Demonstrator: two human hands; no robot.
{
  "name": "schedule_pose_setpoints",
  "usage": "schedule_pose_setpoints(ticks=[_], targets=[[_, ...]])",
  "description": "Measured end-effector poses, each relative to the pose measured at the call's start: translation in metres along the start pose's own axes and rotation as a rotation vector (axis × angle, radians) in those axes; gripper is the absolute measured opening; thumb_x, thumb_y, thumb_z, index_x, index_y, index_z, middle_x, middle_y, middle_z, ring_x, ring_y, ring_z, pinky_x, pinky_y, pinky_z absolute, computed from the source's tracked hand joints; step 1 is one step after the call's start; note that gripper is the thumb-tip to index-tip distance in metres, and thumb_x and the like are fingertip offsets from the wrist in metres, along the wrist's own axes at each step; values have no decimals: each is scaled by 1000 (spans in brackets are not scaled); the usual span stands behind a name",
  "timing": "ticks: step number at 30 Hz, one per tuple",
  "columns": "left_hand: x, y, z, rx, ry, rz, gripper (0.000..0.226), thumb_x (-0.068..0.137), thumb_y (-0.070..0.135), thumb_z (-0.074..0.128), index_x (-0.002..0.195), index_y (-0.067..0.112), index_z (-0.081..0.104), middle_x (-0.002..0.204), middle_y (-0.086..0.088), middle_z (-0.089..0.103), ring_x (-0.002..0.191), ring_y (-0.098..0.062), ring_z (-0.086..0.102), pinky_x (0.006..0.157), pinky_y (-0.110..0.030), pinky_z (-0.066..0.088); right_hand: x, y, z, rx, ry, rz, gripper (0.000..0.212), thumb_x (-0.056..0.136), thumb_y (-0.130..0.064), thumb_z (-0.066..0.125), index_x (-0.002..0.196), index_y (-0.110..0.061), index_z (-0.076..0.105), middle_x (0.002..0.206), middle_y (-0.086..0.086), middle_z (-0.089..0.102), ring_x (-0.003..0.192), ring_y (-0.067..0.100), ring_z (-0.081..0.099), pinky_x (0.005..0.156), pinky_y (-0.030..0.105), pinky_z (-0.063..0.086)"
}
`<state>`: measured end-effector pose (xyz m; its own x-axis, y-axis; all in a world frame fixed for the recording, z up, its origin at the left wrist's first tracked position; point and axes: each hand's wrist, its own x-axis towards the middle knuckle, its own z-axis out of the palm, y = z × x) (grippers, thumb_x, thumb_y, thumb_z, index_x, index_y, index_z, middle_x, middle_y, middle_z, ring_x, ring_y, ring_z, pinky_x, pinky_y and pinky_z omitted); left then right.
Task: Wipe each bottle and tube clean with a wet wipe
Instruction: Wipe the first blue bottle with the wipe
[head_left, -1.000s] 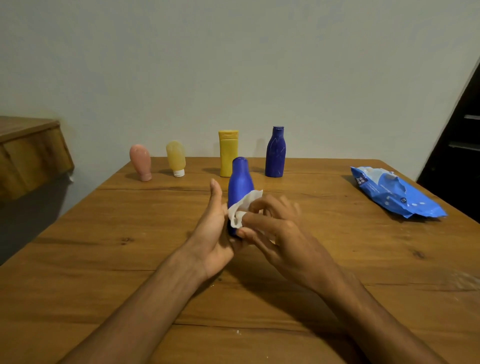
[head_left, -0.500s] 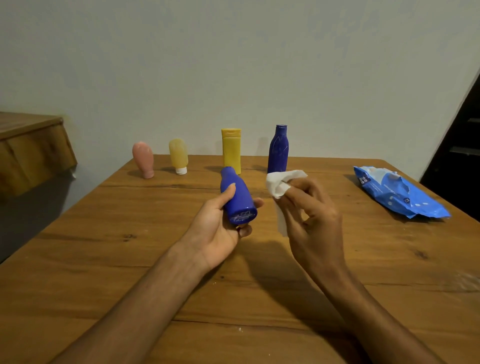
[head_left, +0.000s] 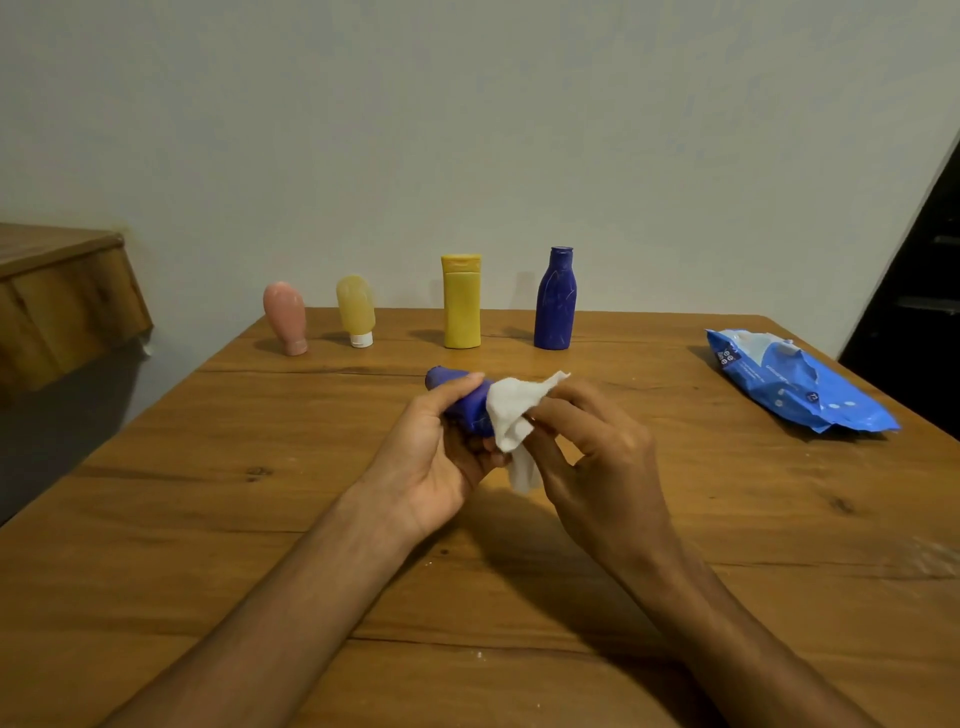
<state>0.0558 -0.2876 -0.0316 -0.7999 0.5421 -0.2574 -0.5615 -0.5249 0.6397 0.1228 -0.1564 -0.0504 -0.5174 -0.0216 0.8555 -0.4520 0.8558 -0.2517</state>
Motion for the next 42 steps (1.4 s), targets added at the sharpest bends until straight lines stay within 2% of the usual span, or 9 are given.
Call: schedule_pose_setpoints(ticks=[5,10,16,21,27,33,36,39,42], targets=[[-1,-4,4,-51,-16,-12,33,86,12,60,114,-2,56,123,-27,60,111,-34,57,107,-44,41,-1,3,1,-30,58,14,22,82,-25,59,90,-6,67,91,10,66,83,22,61,67,33,54],[1,-5,3,-62,-24,-14,51,81,13,63,128,-4,52,129,-27,60,111,-33,59,109,-47,42,0,5,2,-56,43,21,15,79,-25,60,89,-15,62,85,3,62,79,10,49,64,23,42],[0,-4,3,-68,-10,-21,36,86,12,61,115,-8,56,113,-26,67,99,-32,66,96,-45,51,-2,3,5,48,-61,5,17,81,-22,59,88,-10,66,87,2,60,82,10,49,63,21,43],[0,-6,3,-19,5,27,34,91,14,58,121,-2,53,128,-27,61,111,-33,60,112,-47,39,2,8,-1,30,52,125,8,76,-10,69,84,-9,66,85,-5,55,77,9,49,62,15,40],[1,-5,2,-40,-2,-8,37,91,15,59,121,-6,54,118,-24,64,91,-30,66,82,-42,58,0,4,1,78,-48,23,9,79,-14,63,88,-17,63,85,-1,57,80,7,48,64,13,40],[0,-7,5,51,-1,76,22,95,17,54,109,1,53,86,-18,63,54,-20,47,48,-29,43,7,21,-15,9,136,202,19,78,-3,70,98,-6,68,99,1,65,78,0,54,68,10,46],[0,-7,4,25,12,60,26,92,18,58,113,3,54,91,-18,62,62,-22,56,60,-33,50,7,14,-11,72,104,135,24,81,-12,66,104,-4,67,104,7,67,90,9,61,76,15,50],[0,-6,2,-32,38,44,40,84,17,64,120,1,55,115,-22,63,100,-30,61,100,-44,47,5,3,-7,94,-2,28,26,82,-19,58,100,-3,67,104,10,67,97,12,60,87,12,46],[-1,-5,3,-72,15,12,63,71,17,68,129,-4,54,129,-24,60,102,-30,64,97,-44,51,3,-1,-4,84,-87,-60,23,83,-18,56,96,-2,68,102,10,66,97,11,58,87,12,46]])
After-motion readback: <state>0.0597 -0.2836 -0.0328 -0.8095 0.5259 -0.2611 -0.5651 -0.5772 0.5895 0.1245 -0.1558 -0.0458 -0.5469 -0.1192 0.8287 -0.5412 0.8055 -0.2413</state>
